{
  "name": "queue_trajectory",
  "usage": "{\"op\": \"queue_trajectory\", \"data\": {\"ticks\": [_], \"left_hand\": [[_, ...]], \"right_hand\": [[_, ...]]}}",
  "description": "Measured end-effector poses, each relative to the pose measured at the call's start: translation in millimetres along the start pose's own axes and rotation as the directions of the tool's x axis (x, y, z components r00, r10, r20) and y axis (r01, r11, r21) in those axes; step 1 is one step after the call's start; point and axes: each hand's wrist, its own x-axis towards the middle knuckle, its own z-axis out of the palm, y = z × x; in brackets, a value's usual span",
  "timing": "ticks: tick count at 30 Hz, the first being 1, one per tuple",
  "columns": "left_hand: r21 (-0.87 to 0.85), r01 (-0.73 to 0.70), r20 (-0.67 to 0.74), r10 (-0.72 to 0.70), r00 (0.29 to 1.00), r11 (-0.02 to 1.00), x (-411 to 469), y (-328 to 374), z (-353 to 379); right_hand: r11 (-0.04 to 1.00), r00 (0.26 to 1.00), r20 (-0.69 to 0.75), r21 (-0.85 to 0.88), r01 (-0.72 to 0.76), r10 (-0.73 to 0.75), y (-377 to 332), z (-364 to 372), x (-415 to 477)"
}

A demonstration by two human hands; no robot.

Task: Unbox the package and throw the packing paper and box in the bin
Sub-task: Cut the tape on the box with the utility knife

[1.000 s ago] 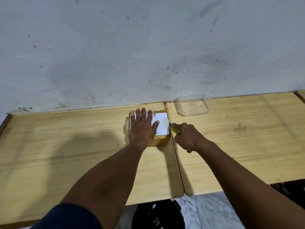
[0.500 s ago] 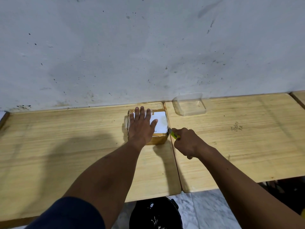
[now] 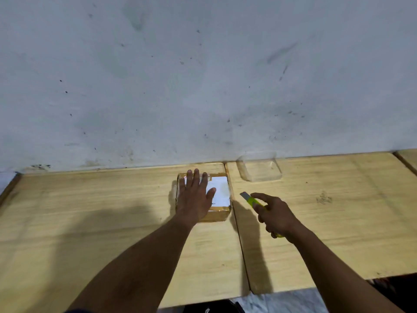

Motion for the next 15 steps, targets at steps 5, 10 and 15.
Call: {"op": "queue_trajectory", "data": {"ticks": [5, 10, 15], "left_hand": [[-0.048, 0.07, -0.03, -0.072, 0.997, 0.996, -10, 17, -4], [-0.109, 0.112, -0.005, -0.114, 0.994, 0.988, -23, 36, 0], [-0.143, 0.139, 0.047, -0.134, 0.99, 0.98, -23, 44, 3]], "right_hand": [[0.996, 0.996, -0.008, 0.018, -0.089, 0.089, 12, 9, 16], [0.954, 0.975, 0.115, 0.214, -0.212, 0.191, 31, 14, 30], [0.937, 0.97, 0.053, 0.25, -0.242, 0.237, 49, 24, 38]]}}
